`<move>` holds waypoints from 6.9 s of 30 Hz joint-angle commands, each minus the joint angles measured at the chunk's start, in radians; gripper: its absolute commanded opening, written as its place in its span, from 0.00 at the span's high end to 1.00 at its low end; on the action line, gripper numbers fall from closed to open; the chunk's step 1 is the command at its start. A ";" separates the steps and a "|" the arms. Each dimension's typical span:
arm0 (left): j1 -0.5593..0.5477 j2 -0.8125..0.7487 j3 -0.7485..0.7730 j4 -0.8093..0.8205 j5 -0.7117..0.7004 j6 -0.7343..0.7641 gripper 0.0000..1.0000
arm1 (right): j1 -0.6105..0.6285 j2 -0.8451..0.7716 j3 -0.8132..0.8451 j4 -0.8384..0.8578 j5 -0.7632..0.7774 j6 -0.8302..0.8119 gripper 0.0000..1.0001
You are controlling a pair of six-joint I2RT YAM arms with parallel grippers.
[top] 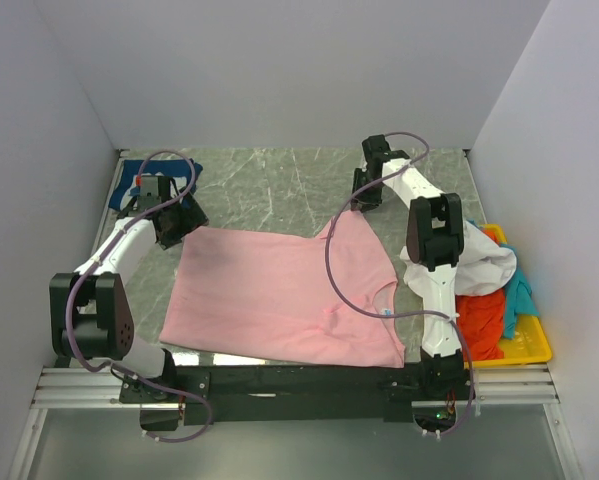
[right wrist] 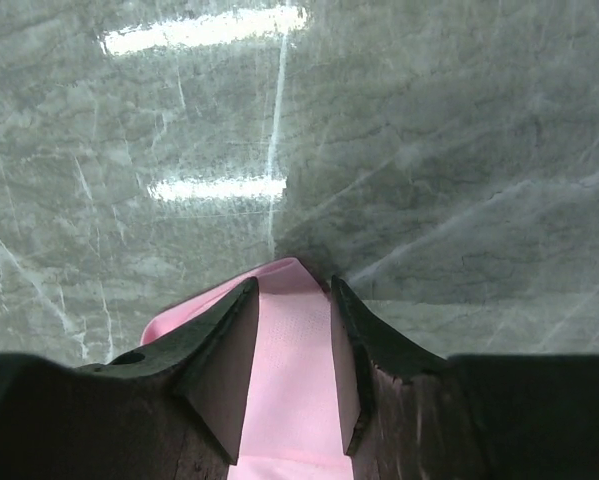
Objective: Fold and stack the t-shirts
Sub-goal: Fold the tshirt
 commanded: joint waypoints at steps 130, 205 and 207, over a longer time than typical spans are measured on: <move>0.076 0.302 0.282 0.037 0.072 0.330 1.00 | -0.088 -1.065 -0.816 -0.101 -0.084 0.137 1.00; 0.087 0.270 0.213 0.070 0.153 0.310 1.00 | 0.012 -0.819 -0.738 -0.054 -0.060 0.132 1.00; 0.090 0.254 0.201 0.070 0.149 0.313 1.00 | 0.012 -0.851 -0.741 -0.068 -0.066 0.131 1.00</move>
